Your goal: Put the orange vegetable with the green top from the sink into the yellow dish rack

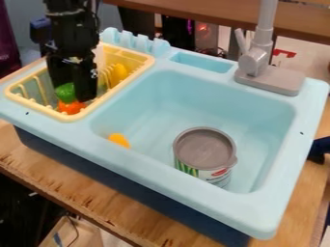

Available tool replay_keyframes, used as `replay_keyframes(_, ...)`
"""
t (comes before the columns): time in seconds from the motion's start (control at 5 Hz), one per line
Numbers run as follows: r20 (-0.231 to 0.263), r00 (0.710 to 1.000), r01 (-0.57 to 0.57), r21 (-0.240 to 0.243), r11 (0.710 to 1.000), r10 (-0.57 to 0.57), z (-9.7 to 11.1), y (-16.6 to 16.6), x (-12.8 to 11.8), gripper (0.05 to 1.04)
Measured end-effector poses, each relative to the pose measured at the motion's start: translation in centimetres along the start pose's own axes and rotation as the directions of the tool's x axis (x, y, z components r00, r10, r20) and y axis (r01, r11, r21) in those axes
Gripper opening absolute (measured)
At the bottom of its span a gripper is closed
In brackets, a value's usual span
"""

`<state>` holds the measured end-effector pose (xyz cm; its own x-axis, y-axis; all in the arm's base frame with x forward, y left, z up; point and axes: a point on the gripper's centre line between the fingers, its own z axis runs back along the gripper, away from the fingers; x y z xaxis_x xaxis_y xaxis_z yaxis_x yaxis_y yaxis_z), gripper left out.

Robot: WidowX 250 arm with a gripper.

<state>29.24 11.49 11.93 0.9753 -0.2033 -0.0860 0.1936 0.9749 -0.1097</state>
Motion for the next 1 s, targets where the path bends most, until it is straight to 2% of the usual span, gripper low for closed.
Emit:
replay_keyframes(0.2,0.002,1.0,0.003,0.002,1.0,-0.003,0.7,-0.1,-0.1,1.003)
replay_keyframes(0.4,0.001,0.998,0.067,0.096,0.993,-0.068,4.6,-2.0,0.1,1.003)
replay_keyframes(0.6,-0.066,0.985,0.167,0.117,0.979,-0.16,6.9,-3.9,-0.1,1.003)
replay_keyframes(0.8,-0.073,0.961,0.273,0.088,0.958,-0.268,7.9,-6.2,-1.0,1.003)
replay_keyframes(1.0,-0.057,0.958,0.286,0.075,0.955,-0.282,8.1,-8.6,-2.6,1.003)
